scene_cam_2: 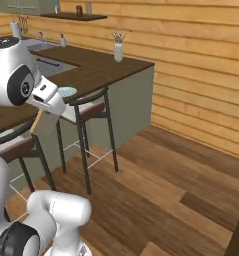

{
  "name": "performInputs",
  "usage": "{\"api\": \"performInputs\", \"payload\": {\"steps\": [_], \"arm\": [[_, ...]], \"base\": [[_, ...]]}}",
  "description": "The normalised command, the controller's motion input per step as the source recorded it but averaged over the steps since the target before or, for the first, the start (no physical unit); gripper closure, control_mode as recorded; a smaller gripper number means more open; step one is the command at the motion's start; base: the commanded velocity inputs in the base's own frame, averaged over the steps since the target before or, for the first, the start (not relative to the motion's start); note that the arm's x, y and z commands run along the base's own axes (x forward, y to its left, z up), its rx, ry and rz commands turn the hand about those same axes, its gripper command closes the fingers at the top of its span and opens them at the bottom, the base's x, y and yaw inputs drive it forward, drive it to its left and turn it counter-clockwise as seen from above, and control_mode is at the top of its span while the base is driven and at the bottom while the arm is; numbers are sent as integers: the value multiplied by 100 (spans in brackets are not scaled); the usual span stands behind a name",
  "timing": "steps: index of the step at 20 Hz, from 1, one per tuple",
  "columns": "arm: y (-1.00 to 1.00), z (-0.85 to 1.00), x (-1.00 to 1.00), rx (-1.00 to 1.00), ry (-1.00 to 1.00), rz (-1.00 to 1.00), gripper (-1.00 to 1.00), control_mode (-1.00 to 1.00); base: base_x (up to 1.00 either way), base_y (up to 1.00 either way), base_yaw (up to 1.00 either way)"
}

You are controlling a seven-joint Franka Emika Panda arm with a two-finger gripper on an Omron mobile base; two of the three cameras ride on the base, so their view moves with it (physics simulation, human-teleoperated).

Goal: Start the toaster. Once the lever pops up, take the bread to the plate on the dining counter.

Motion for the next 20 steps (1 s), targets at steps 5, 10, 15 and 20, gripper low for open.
{"api": "performInputs", "payload": {"steps": [5, 10, 15, 20], "arm": [[0, 0, 0, 0, 0, 0, 100, 100], [0, 0, 0, 0, 0, 0, 100, 100], [0, 0, 0, 0, 0, 0, 100, 100], [0, 0, 0, 0, 0, 0, 100, 100]], "base": [[64, -64, 54], [60, -65, 54], [52, -65, 56], [43, -62, 59]]}}
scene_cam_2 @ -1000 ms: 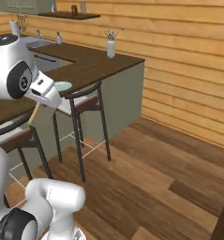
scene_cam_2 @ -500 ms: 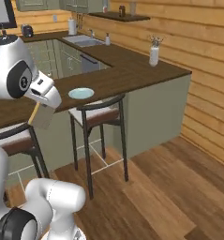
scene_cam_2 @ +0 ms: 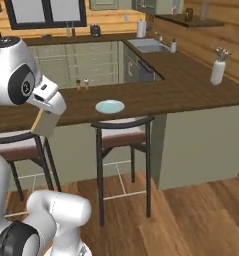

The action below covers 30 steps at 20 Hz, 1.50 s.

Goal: Start the toaster. Once the lever pops up, take the bread to the plate on the dining counter.

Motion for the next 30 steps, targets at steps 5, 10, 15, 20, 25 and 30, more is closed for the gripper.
{"api": "performInputs", "payload": {"steps": [5, 10, 15, 20, 25, 30], "arm": [[0, 0, 0, 0, 0, 0, 100, 100], [0, 0, 0, 0, 0, 0, 100, 100], [0, 0, 0, 0, 0, 0, 100, 100], [0, 0, 0, 0, 0, 0, 100, 100], [0, 0, 0, 0, 0, 0, 100, 100], [-21, -7, 55, 11, 0, 12, 100, -100]], "base": [[53, -68, 55], [71, -75, 38], [72, -63, 23], [87, -26, 7], [98, -1, 0], [17, -1, 0]]}}
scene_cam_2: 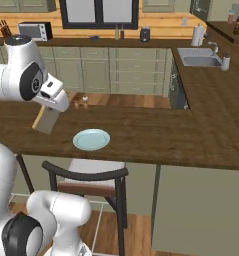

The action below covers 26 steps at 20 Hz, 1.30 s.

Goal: Start the toaster. Once the lever pops up, take the bread to the plate on the dining counter.

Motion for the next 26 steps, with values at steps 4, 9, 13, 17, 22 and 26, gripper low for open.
{"api": "performInputs", "payload": {"steps": [4, 9, 13, 17, 22, 26], "arm": [[-40, -44, 78, 15, -4, 49, 100, -100], [-23, -64, 94, 7, -10, 48, 100, -100], [-1, -85, 80, 1, -27, 30, 100, -100], [0, -79, 90, 8, -21, 24, 100, -100], [0, -77, 89, 16, -1, 21, 100, -100], [1, -47, 71, 24, 0, 13, 100, -100]], "base": [[0, 0, 0], [0, 0, 0], [0, 0, 0], [0, 0, 0], [0, 0, 0], [0, 0, 0]]}}
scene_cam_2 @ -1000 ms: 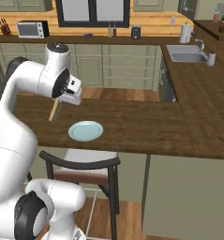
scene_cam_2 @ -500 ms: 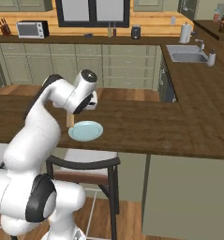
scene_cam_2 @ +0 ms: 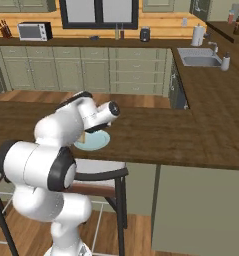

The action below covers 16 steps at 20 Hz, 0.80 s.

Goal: Start the toaster. Once the lever pops up, take the bread to the plate on the dining counter.

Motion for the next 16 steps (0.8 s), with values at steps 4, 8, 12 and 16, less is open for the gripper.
{"api": "performInputs", "payload": {"steps": [4, 8, 12, 16], "arm": [[0, -11, 88, 24, 0, 7, 100, -100], [0, -27, 49, 15, 0, 3, 100, -100], [0, -30, 19, 4, 0, 0, 100, -100], [0, -24, 19, 1, 0, -2, 100, -100]], "base": [[0, 0, 0], [0, 0, 0], [0, 0, 0], [0, 0, 0]]}}
